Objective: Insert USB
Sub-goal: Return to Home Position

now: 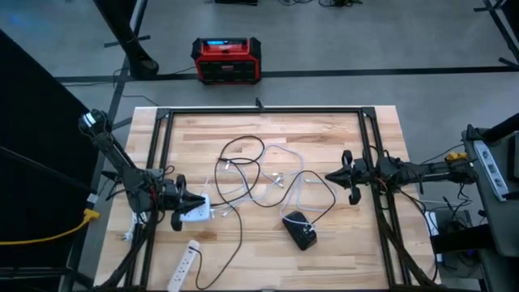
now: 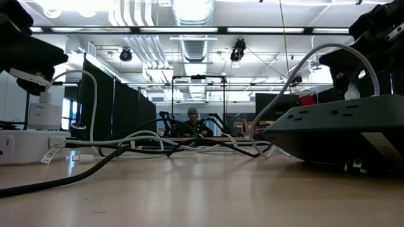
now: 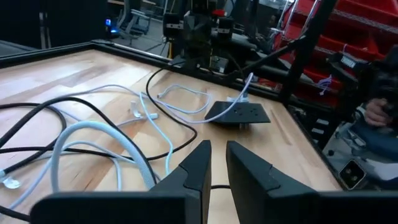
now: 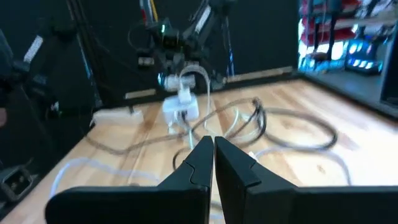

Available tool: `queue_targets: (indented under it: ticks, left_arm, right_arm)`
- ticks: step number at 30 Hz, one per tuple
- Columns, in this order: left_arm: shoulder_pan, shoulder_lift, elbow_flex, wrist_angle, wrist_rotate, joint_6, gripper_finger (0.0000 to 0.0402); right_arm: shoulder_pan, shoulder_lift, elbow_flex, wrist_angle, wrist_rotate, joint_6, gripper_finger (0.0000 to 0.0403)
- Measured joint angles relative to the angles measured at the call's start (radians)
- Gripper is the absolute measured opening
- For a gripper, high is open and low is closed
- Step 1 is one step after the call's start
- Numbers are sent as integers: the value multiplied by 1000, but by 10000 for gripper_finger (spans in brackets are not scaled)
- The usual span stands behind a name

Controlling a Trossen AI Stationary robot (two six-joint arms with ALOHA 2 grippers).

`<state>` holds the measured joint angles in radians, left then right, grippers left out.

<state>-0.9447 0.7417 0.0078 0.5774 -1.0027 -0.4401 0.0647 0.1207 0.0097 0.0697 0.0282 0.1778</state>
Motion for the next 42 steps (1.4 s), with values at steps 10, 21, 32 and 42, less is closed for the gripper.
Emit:
queue_targets:
  ticks: [10,21,32,42]
  left_arm:
    - [-1,47,0,-18,-16,-86,39]
    - [-1,54,0,-17,-16,-89,39]
    - [0,53,0,-16,-16,-90,39]
    - [0,62,0,-17,-15,-90,39]
  right_arm:
    - [0,5,0,39,26,-20,0]
    - [0,5,0,40,26,-20,0]
    - [0,-121,2,69,25,-21,0]
    - [0,-121,0,69,25,-22,0]
